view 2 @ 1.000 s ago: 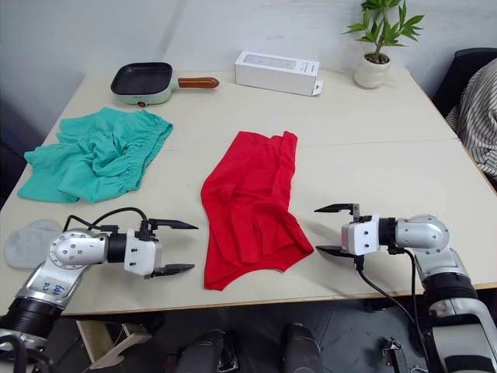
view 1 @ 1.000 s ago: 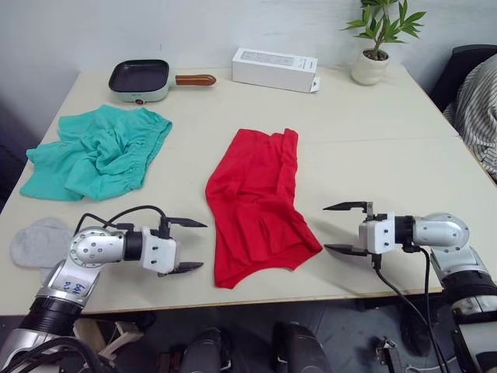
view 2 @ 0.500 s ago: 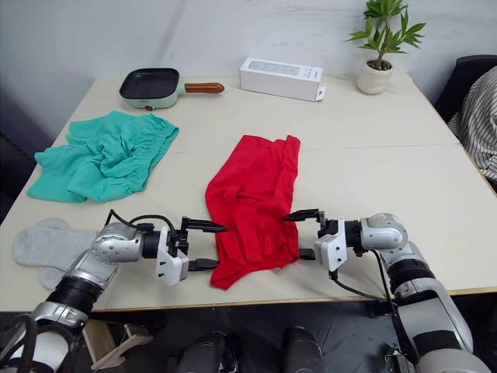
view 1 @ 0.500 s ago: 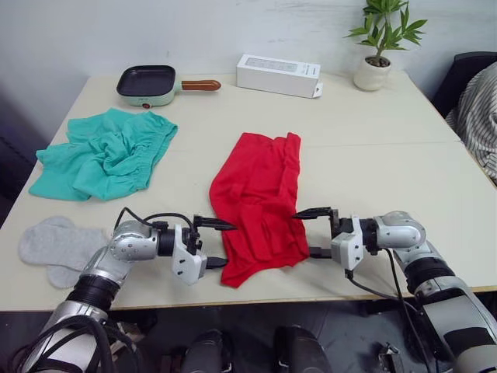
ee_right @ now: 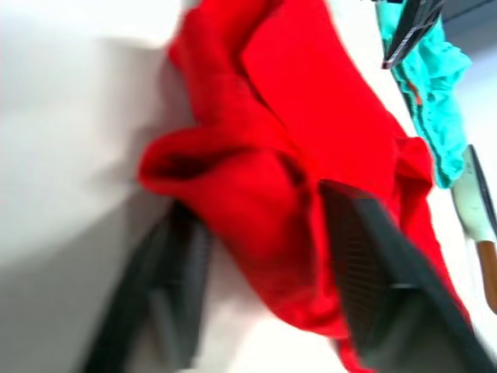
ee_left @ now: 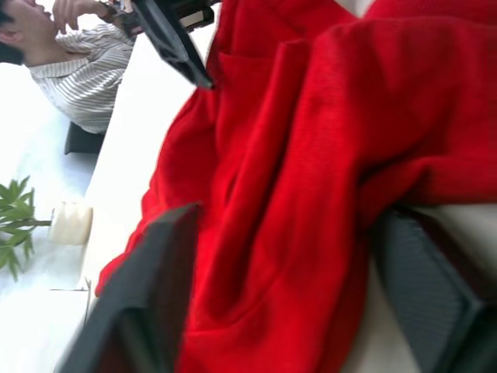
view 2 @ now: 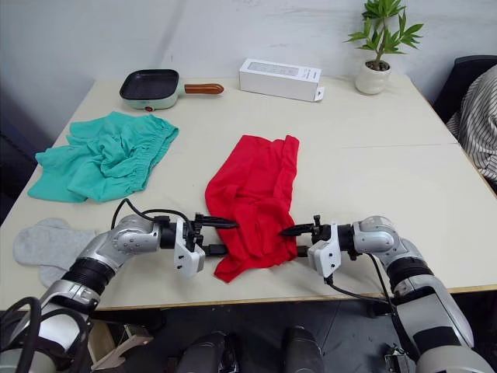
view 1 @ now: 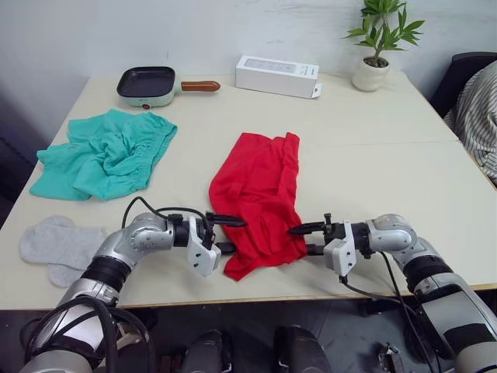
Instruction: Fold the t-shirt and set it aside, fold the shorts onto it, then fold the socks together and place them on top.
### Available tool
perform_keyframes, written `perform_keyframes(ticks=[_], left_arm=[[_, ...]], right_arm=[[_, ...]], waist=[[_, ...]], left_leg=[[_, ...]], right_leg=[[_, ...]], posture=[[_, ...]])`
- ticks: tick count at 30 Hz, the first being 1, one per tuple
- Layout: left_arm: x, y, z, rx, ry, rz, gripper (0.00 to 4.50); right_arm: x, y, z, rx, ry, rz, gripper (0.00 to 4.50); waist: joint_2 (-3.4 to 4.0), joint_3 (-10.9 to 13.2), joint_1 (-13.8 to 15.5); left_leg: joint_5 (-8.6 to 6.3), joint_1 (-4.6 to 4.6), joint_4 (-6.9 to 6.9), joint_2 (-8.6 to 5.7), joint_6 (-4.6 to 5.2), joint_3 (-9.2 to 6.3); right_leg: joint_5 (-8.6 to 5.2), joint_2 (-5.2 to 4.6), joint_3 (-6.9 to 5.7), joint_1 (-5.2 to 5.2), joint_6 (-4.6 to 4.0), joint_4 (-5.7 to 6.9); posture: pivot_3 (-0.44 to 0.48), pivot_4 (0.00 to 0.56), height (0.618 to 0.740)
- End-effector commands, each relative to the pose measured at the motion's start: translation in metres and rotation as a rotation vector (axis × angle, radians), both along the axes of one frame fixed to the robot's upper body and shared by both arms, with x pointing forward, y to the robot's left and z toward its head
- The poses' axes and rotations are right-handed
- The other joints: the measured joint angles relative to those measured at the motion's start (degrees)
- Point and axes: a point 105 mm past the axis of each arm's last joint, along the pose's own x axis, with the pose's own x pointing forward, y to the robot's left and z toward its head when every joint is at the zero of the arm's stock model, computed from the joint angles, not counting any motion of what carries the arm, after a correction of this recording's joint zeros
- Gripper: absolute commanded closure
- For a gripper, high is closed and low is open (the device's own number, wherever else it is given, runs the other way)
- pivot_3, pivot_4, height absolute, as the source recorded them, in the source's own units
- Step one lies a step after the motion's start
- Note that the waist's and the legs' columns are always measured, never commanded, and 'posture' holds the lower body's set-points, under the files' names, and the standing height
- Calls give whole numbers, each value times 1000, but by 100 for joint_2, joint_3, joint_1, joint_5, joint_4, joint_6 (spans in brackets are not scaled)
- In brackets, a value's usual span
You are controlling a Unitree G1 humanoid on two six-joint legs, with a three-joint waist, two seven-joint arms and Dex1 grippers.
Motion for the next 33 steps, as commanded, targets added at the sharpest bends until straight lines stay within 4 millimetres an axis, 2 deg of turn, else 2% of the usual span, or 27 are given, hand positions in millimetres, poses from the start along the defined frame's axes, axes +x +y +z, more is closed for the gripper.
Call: perform_keyframes(ticks=[1,2,3,7,11,19,22,26,29,33], left_arm=[[0,7,-18,72,51,28,2652],[0,8,-19,71,53,32,3028],[0,8,-20,70,57,35,3325],[0,8,-22,65,61,42,4488],[-5,11,-20,65,62,29,4488],[-40,40,-4,59,148,1,4488],[-56,43,5,42,189,-23,4488],[-73,40,9,28,248,-41,4488],[-83,35,8,28,301,-45,4488],[-91,32,4,57,369,-41,4488]], right_arm=[[-1,0,0,2,-2,-3,3905],[0,-1,1,2,-4,-7,4293],[0,-2,1,4,-4,-13,4500],[0,-7,4,6,-1,-32,4500],[-5,-15,5,1,22,-55,4500],[-25,-39,19,-5,120,-126,4500],[-44,-45,19,-38,211,-131,4500],[-68,-42,20,-62,356,-133,4500],[-88,-36,20,-84,492,-130,4500],[-117,-38,15,-203,728,-159,4500]], waist=[[0,0,4],[0,1,7],[4,1,6],[21,-6,11],[21,-6,10],[28,1,-147],[24,19,-117],[20,30,0],[20,31,46],[19,32,120]], left_leg=[[0,-2,0,0,0,0],[0,-4,0,0,0,0],[0,-6,0,0,1,-1],[0,-5,-2,-1,1,-1],[-1,-5,-3,-1,3,-1],[-16,-7,-18,29,-23,1],[-19,-9,-16,34,-28,-2],[-26,-13,-2,33,-18,-5],[-59,-16,-1,33,-18,-6],[-62,-23,-7,34,-24,-9]], right_leg=[[0,-1,0,-1,0,0],[0,-1,0,-4,0,0],[0,-1,-1,-5,0,0],[0,-2,0,-4,0,-2],[0,-3,0,-4,0,-4],[-24,19,-9,-16,-36,-1],[-38,22,-15,-19,-46,8],[-38,17,-12,-13,-44,-2],[-38,15,-11,-13,-44,-11],[-40,16,-13,-22,-47,-16]], posture=[[0,150,740],[0,150,740],[0,150,740],[0,150,740],[0,150,740],[0,150,740],[0,150,740],[0,150,740],[0,150,740],[0,150,740]])
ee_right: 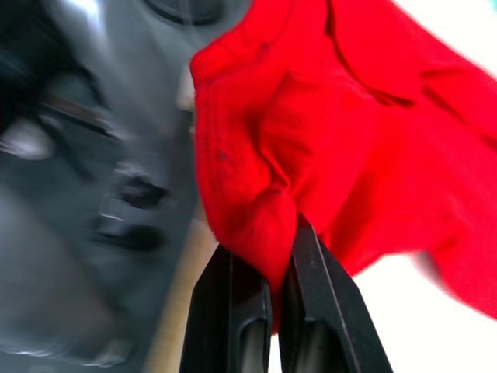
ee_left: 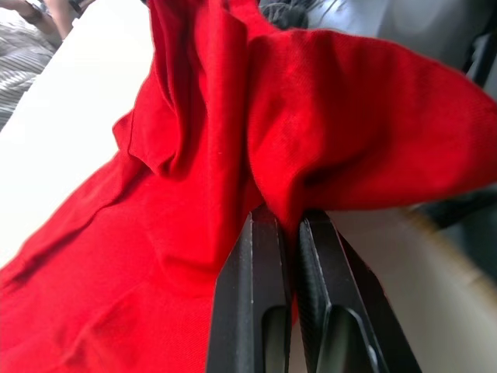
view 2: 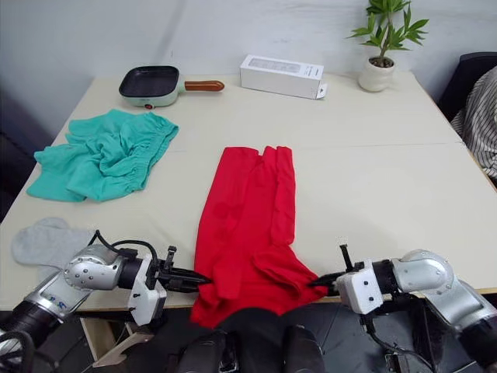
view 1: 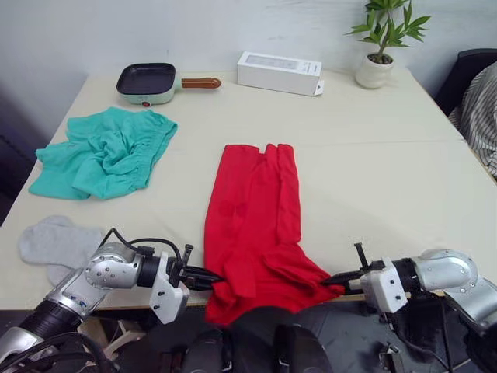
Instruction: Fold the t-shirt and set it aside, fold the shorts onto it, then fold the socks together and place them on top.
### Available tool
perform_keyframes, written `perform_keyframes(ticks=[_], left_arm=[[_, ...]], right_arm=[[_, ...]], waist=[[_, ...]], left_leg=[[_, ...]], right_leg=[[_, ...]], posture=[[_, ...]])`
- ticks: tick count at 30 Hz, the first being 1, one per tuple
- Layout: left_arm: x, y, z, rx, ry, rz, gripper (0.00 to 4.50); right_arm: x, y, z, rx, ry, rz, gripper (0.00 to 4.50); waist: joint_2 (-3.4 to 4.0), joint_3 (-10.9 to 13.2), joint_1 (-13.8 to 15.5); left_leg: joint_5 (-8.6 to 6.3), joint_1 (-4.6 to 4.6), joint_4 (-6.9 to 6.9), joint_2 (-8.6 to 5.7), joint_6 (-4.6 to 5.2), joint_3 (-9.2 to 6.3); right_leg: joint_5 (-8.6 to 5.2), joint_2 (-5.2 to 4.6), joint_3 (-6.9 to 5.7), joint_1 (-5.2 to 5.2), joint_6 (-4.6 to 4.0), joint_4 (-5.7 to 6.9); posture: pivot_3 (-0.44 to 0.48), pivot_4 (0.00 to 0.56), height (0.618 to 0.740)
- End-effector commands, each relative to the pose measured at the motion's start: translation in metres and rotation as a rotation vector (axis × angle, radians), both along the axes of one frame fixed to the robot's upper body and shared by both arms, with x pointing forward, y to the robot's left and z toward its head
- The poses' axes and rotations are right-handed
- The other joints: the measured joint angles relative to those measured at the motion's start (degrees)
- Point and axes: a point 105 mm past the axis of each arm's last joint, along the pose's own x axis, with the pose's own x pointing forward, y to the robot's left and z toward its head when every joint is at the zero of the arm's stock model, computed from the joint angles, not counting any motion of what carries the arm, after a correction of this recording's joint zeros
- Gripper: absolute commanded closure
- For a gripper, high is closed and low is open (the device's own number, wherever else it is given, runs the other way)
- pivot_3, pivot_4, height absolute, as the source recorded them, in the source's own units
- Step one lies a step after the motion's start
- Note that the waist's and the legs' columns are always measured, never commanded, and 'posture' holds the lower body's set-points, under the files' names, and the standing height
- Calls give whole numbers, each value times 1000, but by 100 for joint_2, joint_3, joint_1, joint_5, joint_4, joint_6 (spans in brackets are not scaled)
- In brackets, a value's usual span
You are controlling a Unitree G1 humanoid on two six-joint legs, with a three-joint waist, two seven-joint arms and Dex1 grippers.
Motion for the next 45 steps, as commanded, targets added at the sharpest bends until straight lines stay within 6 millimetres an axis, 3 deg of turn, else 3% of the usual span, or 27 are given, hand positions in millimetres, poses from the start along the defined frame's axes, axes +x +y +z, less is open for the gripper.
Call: perform_keyframes(ticks=[1,8,13,19,24,27,30,34,41,45], left_arm=[[-4,1,8,10,32,13,4488],[-22,5,13,51,319,73,4488],[-35,8,20,75,426,66,4488],[-27,12,37,4,506,103,4488],[26,16,75,-175,582,240,4488],[58,12,97,-281,684,276,4488],[96,5,99,-364,740,335,4488],[143,-7,95,-452,755,440,4488],[178,-7,89,-548,773,552,4488],[187,-3,89,-611,808,597,4488]], right_arm=[[-17,-3,5,-81,155,-9,4500],[-44,8,16,-93,454,-100,4500],[-47,12,29,-55,477,-92,4500],[-36,14,52,20,470,-128,4500],[23,7,84,158,354,-288,4500],[69,-1,96,188,235,-404,4500],[108,-2,103,274,221,-522,4500],[150,-7,93,324,168,-641,4500],[191,-5,92,413,89,-714,4500],[196,5,91,402,58,-655,4500]], waist=[[0,2,55],[-14,13,60],[-13,23,69],[-13,23,69],[-29,35,68],[-37,41,69],[-39,41,70],[-43,42,67],[-45,44,-26],[-46,44,-94]], left_leg=[[0,-1,-2,0,-1,0],[-5,-13,-5,11,-5,-1],[-5,-24,-5,13,-5,-1],[12,-68,-2,13,-33,-2],[20,-98,25,10,-28,0],[27,-103,44,9,-25,1],[45,-108,59,4,5,5],[47,-121,87,2,7,11],[51,-185,96,-4,23,25],[59,-183,100,-3,29,22]], right_leg=[[-1,0,-1,-2,-1,-1],[-9,8,-6,-8,-11,-14],[-20,12,-7,-10,-17,-32],[-16,16,-14,-45,-10,-45],[-8,20,-13,-77,-3,-21],[-3,22,-14,-82,-6,0],[3,30,-14,-85,5,20],[12,85,-33,-95,21,41],[38,94,-27,-139,69,39],[40,93,-25,-137,72,44]], posture=[[0,150,740],[0,150,740],[0,150,740],[0,150,740],[0,150,740],[0,150,740],[0,150,740],[0,150,740],[0,150,740],[0,150,740]])
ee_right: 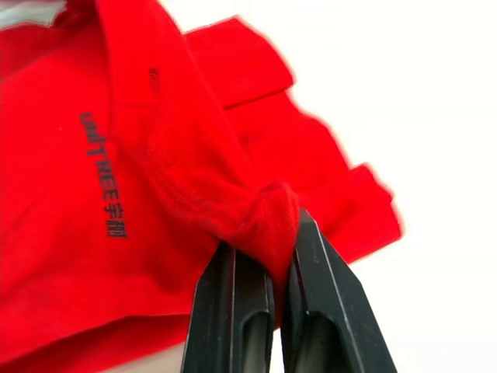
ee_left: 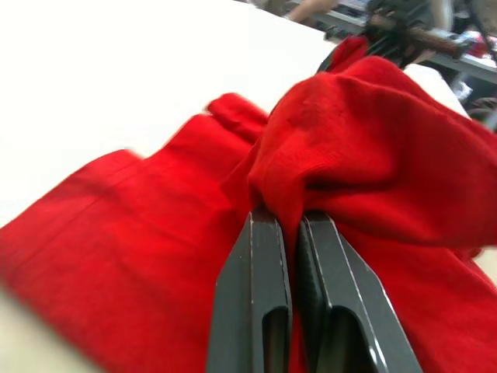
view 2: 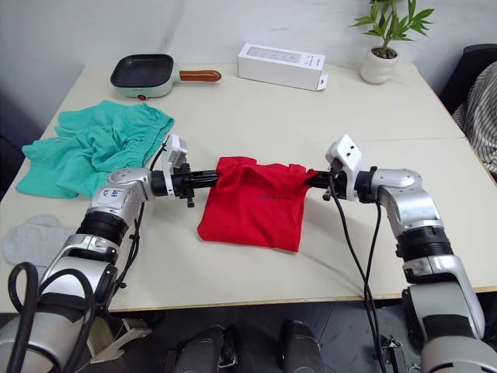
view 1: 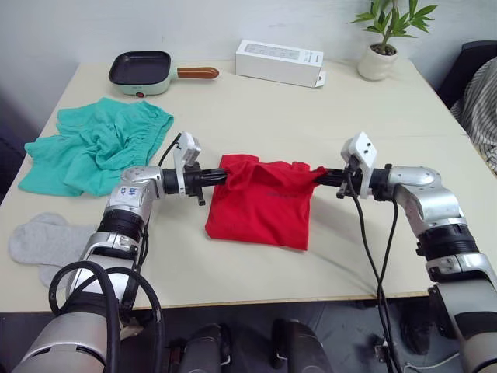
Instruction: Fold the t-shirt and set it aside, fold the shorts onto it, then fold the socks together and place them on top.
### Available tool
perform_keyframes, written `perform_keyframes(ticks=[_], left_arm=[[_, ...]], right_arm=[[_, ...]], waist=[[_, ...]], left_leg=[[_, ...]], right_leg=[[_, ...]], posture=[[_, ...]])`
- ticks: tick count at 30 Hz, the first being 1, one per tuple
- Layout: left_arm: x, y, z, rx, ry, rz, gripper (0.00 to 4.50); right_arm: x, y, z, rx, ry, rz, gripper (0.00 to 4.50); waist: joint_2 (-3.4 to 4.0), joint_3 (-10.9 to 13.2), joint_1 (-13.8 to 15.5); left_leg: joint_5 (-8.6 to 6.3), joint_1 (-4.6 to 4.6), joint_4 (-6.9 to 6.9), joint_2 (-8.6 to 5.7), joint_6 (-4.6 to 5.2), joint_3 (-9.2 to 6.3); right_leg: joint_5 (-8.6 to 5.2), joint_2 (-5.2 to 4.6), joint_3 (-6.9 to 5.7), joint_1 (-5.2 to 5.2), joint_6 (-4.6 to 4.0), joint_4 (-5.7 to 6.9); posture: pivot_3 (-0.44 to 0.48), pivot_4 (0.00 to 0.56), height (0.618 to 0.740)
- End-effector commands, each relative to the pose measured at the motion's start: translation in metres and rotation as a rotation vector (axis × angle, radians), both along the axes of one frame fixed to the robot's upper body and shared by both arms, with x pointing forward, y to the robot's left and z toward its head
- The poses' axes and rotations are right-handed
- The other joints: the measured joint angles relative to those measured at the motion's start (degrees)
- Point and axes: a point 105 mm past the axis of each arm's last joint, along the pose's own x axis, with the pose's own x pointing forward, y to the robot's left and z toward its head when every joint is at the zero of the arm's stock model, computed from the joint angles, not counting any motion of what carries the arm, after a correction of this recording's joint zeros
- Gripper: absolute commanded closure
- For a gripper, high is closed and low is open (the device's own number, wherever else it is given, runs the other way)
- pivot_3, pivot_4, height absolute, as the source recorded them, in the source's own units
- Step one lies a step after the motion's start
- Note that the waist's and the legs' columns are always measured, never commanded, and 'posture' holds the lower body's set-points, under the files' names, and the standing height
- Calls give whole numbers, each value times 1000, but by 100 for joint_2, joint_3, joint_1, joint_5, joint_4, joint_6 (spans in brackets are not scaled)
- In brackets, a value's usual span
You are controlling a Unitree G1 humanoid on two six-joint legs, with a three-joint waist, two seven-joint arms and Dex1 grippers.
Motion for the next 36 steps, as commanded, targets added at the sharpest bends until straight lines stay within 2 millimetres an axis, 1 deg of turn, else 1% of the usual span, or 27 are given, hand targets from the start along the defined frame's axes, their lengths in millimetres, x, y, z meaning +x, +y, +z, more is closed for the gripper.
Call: perform_keyframes(ticks=[1,4,6,9,12,15,19,22,25,26,31,33,35,36], left_arm=[[8,7,13,-45,-30,49,4488],[7,9,11,-34,-30,45,4488],[7,10,6,-19,-17,54,4488],[11,13,-6,32,10,96,4488],[14,10,-14,68,17,123,4488],[21,8,-11,63,-1,165,4488],[25,6,-10,76,-33,190,4488],[29,6,-7,64,-57,224,4488],[34,6,0,35,-74,270,3698],[36,6,2,27,-81,285,3400],[45,10,13,-32,-112,385,1865],[51,17,17,-18,-152,458,1242],[52,22,18,13,-185,483,1225],[48,22,18,29,-211,446,1225]], right_arm=[[3,1,13,-10,-81,34,4500],[8,5,25,50,-100,35,4500],[13,5,20,30,-89,16,4500],[18,6,8,3,-66,0,4500],[25,4,-1,5,-42,-53,4500],[31,0,-4,16,-39,-105,4500],[36,-2,-8,49,-30,-153,4500],[37,-7,-11,98,11,-195,4500],[41,-16,-8,157,5,-268,3749],[42,-20,-7,185,10,-297,3436],[47,-38,-2,288,-12,-441,1733],[48,-51,0,309,-49,-524,1015],[47,-57,1,314,-73,-547,347],[42,-54,6,322,-110,-507,36]], waist=[[0,0,-8],[0,0,-13],[0,0,-18],[0,0,-19],[0,0,-22],[0,0,-14],[0,0,-25],[0,0,-33],[0,0,-34],[0,0,-34],[0,0,-33],[0,0,-33],[0,0,-33],[0,0,-33]], left_leg=[[1,0,1,0,1,0],[2,1,4,-1,2,0],[2,1,5,-1,1,1],[2,3,4,-1,1,0],[2,4,4,-1,1,1],[3,2,5,-4,2,1],[3,2,7,-7,3,0],[3,4,6,-6,3,0],[3,3,6,-6,3,0],[3,3,6,-6,3,0],[3,4,7,-7,3,-2],[3,3,7,-8,3,-2],[3,4,7,-8,3,-2],[3,4,6,-9,3,-2]], right_leg=[[0,-1,2,0,1,0],[2,-2,8,0,4,6],[3,-2,9,0,4,9],[3,-2,8,0,3,10],[3,-2,9,0,3,11],[3,-5,8,0,3,13],[4,-8,10,0,5,16],[4,-7,10,0,5,18],[4,-8,10,0,5,19],[4,-8,10,-1,5,19],[4,-10,10,0,5,21],[4,-11,10,0,5,21],[4,-12,11,0,5,21],[4,-12,10,0,5,21]], posture=[[0,150,740],[0,150,740],[0,150,740],[0,150,740],[0,150,740],[0,150,740],[0,150,740],[0,150,740],[0,150,740],[0,150,740],[0,150,740],[0,150,740],[0,150,740],[0,150,740]])
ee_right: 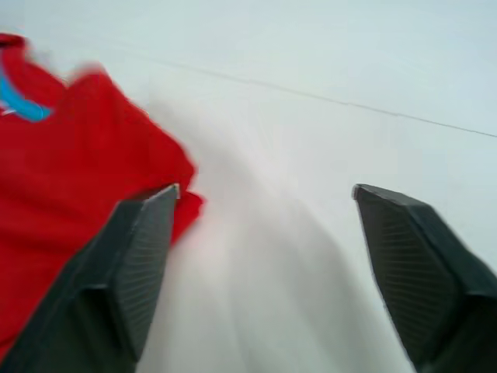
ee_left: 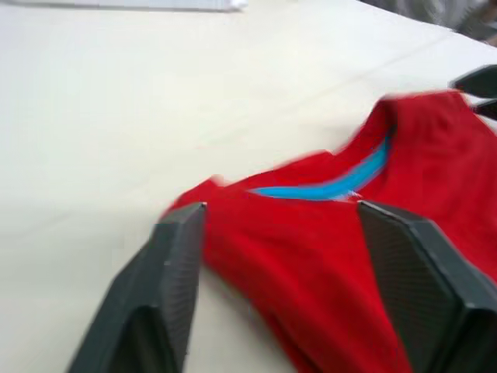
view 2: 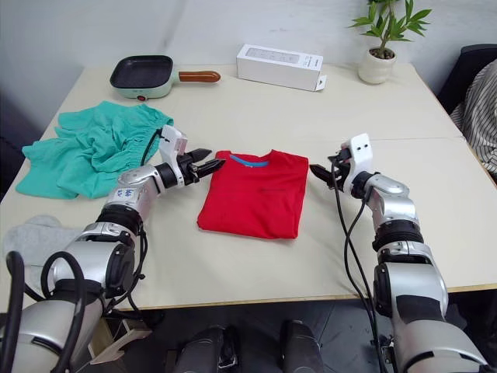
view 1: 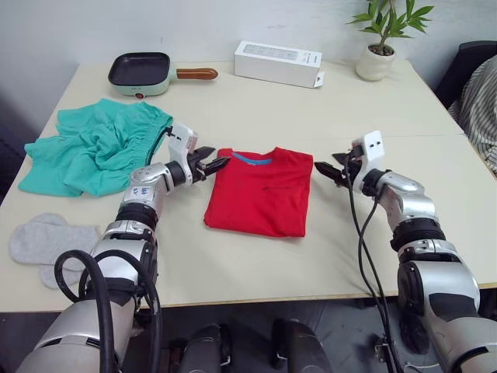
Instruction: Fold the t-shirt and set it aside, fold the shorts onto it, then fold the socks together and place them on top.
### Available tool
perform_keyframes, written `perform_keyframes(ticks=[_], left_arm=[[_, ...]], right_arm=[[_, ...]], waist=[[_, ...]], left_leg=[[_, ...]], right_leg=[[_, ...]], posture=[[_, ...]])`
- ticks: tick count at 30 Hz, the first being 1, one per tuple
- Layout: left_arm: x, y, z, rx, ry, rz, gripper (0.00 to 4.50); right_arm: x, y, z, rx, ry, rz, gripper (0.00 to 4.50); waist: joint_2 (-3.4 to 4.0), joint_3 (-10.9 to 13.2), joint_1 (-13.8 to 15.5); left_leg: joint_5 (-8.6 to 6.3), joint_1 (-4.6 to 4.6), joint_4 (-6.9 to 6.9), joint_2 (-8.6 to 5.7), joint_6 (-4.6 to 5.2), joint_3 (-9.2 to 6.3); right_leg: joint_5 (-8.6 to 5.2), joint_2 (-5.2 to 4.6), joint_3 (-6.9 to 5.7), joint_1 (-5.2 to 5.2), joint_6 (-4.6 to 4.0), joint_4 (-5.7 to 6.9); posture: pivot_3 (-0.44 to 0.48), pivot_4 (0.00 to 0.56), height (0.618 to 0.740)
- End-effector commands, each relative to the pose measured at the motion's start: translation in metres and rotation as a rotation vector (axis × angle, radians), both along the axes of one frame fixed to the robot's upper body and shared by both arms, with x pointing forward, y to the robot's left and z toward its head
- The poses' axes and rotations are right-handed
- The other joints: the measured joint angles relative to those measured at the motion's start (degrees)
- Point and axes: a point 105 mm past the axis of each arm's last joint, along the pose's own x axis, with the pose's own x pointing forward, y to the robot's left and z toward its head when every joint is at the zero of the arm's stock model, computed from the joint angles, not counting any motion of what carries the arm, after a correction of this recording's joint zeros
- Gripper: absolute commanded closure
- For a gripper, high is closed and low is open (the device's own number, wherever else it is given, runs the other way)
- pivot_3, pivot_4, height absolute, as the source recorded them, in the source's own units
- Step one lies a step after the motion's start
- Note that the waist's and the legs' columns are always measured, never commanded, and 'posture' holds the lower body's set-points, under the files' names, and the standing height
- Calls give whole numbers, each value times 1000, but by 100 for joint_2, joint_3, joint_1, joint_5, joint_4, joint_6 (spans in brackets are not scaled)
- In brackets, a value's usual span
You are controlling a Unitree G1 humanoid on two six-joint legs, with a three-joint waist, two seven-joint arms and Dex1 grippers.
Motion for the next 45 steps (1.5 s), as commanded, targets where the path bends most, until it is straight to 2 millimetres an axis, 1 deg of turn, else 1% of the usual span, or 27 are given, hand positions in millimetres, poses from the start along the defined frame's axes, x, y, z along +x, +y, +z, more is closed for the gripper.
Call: perform_keyframes(ticks=[1,3,4,5,6,8,11,13,15,17,18,19,20,21,22,23,25,28,31,32,33,35,38,40,45], left_arm=[[-4,3,15,65,-107,-39,1225],[-11,5,16,89,-148,-94,1225],[-20,7,17,118,-191,-159,1225],[-29,8,18,141,-229,-214,851],[-38,8,18,159,-258,-271,639],[-64,8,13,230,-320,-419,24],[-103,8,-2,315,-348,-583,24],[-121,7,-9,340,-352,-634,24],[-131,4,-18,395,-370,-657,24],[-134,1,-30,475,-397,-645,24],[-131,1,-38,528,-406,-621,24],[-125,1,-44,564,-413,-580,24],[-120,-1,-47,572,-416,-540,24],[-115,-3,-49,575,-416,-514,24],[-112,-5,-52,589,-420,-504,5],[-109,-9,-55,608,-422,-507,0],[-105,-14,-60,656,-442,-517,0],[-96,-19,-57,656,-464,-482,643],[-94,-21,-58,684,-482,-490,1585],[-95,-21,-60,694,-483,-500,1882],[-96,-20,-61,706,-489,-509,2255],[-101,-17,-64,718,-492,-530,2868],[-108,-12,-65,704,-496,-524,3814],[-119,-10,-66,685,-505,-531,4489],[-156,-11,-62,641,-552,-584,4489]], right_arm=[[-9,-2,29,14,-161,28,36],[-22,6,41,-8,-250,116,36],[-36,14,46,-47,-297,209,36],[-48,22,47,-82,-322,285,0],[-60,30,47,-113,-338,361,0],[-89,50,41,-173,-347,520,0],[-131,80,19,-286,-344,716,0],[-148,91,7,-358,-359,777,0],[-150,97,1,-389,-384,770,0],[-149,103,-13,-407,-392,751,0],[-148,104,-19,-428,-398,746,0],[-144,104,-25,-450,-398,727,0],[-141,103,-30,-481,-406,719,0],[-136,101,-34,-519,-421,706,0],[-131,99,-37,-551,-429,691,168],[-129,97,-41,-579,-429,699,373],[-124,92,-48,-648,-434,712,935],[-118,88,-47,-689,-470,692,2005],[-115,83,-45,-732,-508,676,3074],[-114,80,-45,-746,-519,668,3404],[-113,78,-45,-758,-526,663,3833],[-112,73,-45,-781,-550,649,4494],[-112,71,-41,-795,-609,638,4500],[-115,68,-43,-796,-627,642,4500],[-131,62,-52,-799,-634,696,4500]], waist=[[0,0,1],[0,0,1],[0,0,-9],[0,0,-23],[0,0,-27],[1,0,-42],[1,-1,-57],[1,-1,-33],[1,0,-1],[1,-1,42],[0,-1,56],[0,-1,66],[-1,-2,76],[-1,-2,81],[-1,-2,79],[-1,-2,72],[-1,-2,92],[-2,-2,79],[-2,-2,52],[-2,-2,44],[-2,-2,40],[-2,-2,36],[-1,-2,26],[-1,-3,4],[0,-3,-21]], left_leg=[[0,0,0,0,0,0],[0,0,-6,-2,0,1],[0,0,-6,-2,0,1],[0,0,-11,-2,0,3],[-1,1,-12,-1,-2,3],[-2,2,-12,0,-3,3],[-6,7,-13,7,-10,1],[-6,6,-4,9,-10,-1],[-4,6,8,6,-6,-1],[-2,11,9,-2,0,-5],[-3,15,8,-4,-3,-12],[-16,21,5,-11,-25,-23],[-17,22,4,-16,-26,-28],[-16,22,2,-23,-24,-30],[-14,23,1,-29,-17,-29],[1,19,1,-33,13,-28],[4,19,2,-39,21,-27],[8,34,2,-40,28,-23],[8,46,-4,-37,28,-20],[8,46,-4,-36,28,-19],[8,48,-4,-36,28,-17],[8,53,-5,-36,28,-13],[8,61,-7,-31,27,-9],[7,73,-16,-31,26,-2],[1,83,-29,-21,17,3]], right_leg=[[0,0,0,0,0,0],[0,3,-1,0,0,-4],[0,3,-1,0,0,-4],[0,4,1,-1,0,-8],[0,6,1,-1,0,-9],[0,6,1,-2,0,-8],[-1,8,4,-2,-1,-7],[-1,6,4,-1,-1,-3],[0,-1,6,1,-3,-9],[7,-12,8,7,-10,-22],[12,-21,10,13,-15,-24],[15,-45,15,20,-20,-25],[15,-72,14,24,-21,-23],[16,-79,12,25,-21,-22],[16,-79,9,25,-20,-19],[18,-77,4,25,-18,-20],[19,-71,-2,26,-16,-15],[20,-70,-12,42,-12,-19],[20,-71,-12,48,-12,-17],[20,-71,-13,48,-12,-17],[20,-70,-13,49,-12,-16],[20,-70,-13,50,-12,-14],[20,-70,-12,53,-12,-15],[19,-74,-7,56,-12,-15],[18,-74,6,65,-13,-14]], posture=[[0,150,740],[0,150,740],[0,150,740],[0,150,740],[0,150,740],[0,150,740],[0,150,740],[0,150,740],[0,150,740],[0,150,740],[0,150,740],[0,150,740],[0,150,740],[0,150,740],[0,150,740],[0,150,740],[0,150,740],[0,150,740],[0,150,740],[0,150,740],[0,150,740],[0,150,740],[0,150,740],[0,150,740],[0,150,740]])
